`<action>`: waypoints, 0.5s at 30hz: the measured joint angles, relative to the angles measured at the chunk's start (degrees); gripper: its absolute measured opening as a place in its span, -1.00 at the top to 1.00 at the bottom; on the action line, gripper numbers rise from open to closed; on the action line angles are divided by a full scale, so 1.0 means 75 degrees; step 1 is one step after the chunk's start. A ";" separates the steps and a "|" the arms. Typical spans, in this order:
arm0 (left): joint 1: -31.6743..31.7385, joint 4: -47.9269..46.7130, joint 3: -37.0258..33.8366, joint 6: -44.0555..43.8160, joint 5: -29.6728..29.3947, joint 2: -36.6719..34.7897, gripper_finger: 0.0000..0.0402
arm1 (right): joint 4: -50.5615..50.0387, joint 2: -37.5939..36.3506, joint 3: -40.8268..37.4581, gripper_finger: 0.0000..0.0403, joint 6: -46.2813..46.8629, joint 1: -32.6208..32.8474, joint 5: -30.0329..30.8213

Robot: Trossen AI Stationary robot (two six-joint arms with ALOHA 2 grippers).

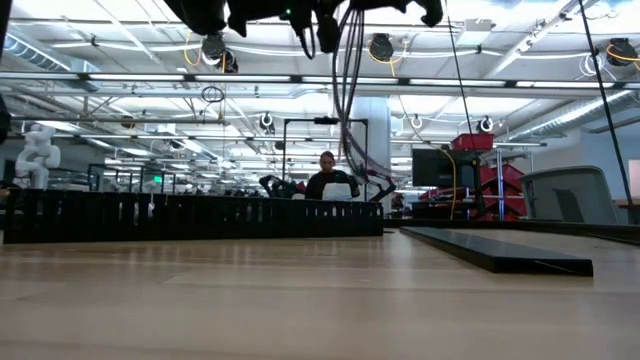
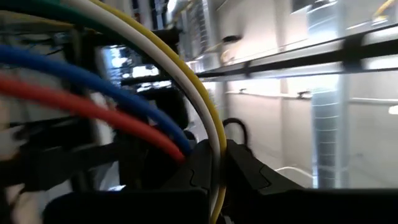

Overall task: Ziptie cables
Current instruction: Wrap the cable wires with black zip tie

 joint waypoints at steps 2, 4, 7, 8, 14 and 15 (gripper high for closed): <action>0.0008 -0.0350 0.0000 0.0000 0.0198 0.0000 0.86 | -0.0564 0.0000 0.0000 1.00 0.0518 0.0068 -0.0018; 0.0006 -0.0655 -0.0003 0.0003 0.0390 0.0000 0.86 | -0.1031 -0.0003 -0.0003 1.00 0.0940 0.0125 -0.0046; 0.0002 -0.1008 -0.0071 0.0044 0.0514 0.0000 0.86 | -0.1536 0.0003 -0.0003 1.00 0.1315 0.0223 -0.0086; 0.0002 -0.1055 -0.0125 0.0042 0.0535 0.0000 0.86 | -0.1669 0.0011 -0.0003 1.00 0.1431 0.0255 -0.0088; 0.0033 -0.1138 -0.0494 -0.0046 0.0597 0.0003 0.86 | -0.2840 0.0015 -0.0006 1.00 0.2704 0.0280 -0.0295; 0.0033 -0.1143 -0.0593 -0.0129 0.0598 0.0003 0.86 | -0.3064 0.0015 -0.0006 1.00 0.2975 0.0277 -0.0443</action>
